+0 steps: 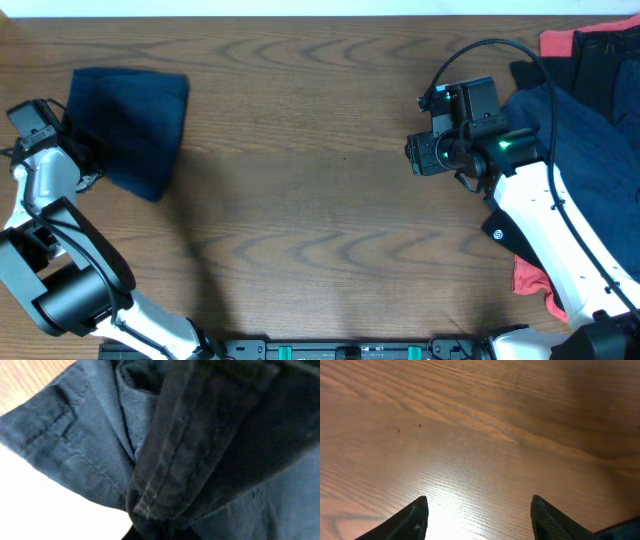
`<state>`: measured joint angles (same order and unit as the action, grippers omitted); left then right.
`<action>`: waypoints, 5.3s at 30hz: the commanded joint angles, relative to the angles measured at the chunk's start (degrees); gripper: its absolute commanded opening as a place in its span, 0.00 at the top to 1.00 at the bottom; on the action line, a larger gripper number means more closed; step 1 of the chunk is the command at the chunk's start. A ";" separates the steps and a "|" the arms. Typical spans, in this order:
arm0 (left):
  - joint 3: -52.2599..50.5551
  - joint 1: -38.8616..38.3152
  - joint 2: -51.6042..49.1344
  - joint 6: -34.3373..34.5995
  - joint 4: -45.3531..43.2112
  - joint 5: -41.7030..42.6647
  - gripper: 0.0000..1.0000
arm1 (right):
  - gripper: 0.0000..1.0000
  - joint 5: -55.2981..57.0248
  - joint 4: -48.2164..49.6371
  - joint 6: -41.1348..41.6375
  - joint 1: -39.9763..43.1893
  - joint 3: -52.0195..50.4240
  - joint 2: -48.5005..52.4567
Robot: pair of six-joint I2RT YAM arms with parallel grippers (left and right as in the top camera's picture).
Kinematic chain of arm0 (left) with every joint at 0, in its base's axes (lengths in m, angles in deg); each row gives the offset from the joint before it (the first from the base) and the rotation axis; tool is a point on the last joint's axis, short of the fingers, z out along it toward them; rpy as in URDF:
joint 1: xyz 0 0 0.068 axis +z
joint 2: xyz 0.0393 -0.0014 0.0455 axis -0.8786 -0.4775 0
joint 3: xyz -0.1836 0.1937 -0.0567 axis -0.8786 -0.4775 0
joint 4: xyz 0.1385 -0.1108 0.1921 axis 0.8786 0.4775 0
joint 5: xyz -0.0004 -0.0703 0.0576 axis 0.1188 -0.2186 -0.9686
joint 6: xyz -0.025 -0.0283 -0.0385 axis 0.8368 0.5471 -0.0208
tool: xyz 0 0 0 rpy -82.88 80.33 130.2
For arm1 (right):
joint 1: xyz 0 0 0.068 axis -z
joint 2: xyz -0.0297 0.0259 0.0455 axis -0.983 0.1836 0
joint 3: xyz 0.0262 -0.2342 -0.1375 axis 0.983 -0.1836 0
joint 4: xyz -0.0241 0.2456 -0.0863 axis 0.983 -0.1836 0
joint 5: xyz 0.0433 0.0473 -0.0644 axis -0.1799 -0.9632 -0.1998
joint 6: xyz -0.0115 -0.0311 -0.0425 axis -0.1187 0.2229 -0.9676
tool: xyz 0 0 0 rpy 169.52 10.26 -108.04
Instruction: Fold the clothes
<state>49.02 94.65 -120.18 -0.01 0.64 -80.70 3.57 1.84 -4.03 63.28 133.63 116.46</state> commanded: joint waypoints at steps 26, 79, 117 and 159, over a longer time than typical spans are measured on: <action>-0.09 -4.70 10.19 -1.75 4.22 1.07 0.02 | 0.01 -1.60 1.64 -0.07 0.00 -0.15 0.33; -25.40 -36.52 59.52 -14.45 12.17 -8.61 0.02 | 0.01 13.66 -5.29 14.38 17.99 -19.21 -39.15; -25.40 -36.52 48.65 -14.45 12.15 -8.61 0.02 | 0.01 15.63 -8.79 14.36 17.99 -49.22 -66.90; -25.40 -36.52 48.50 -14.45 12.15 -8.61 0.02 | 0.01 0.46 38.86 -17.94 19.34 -68.19 -84.80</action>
<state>23.82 58.06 -71.30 -13.56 12.96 -88.62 3.88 41.07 -23.97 81.86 65.55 32.05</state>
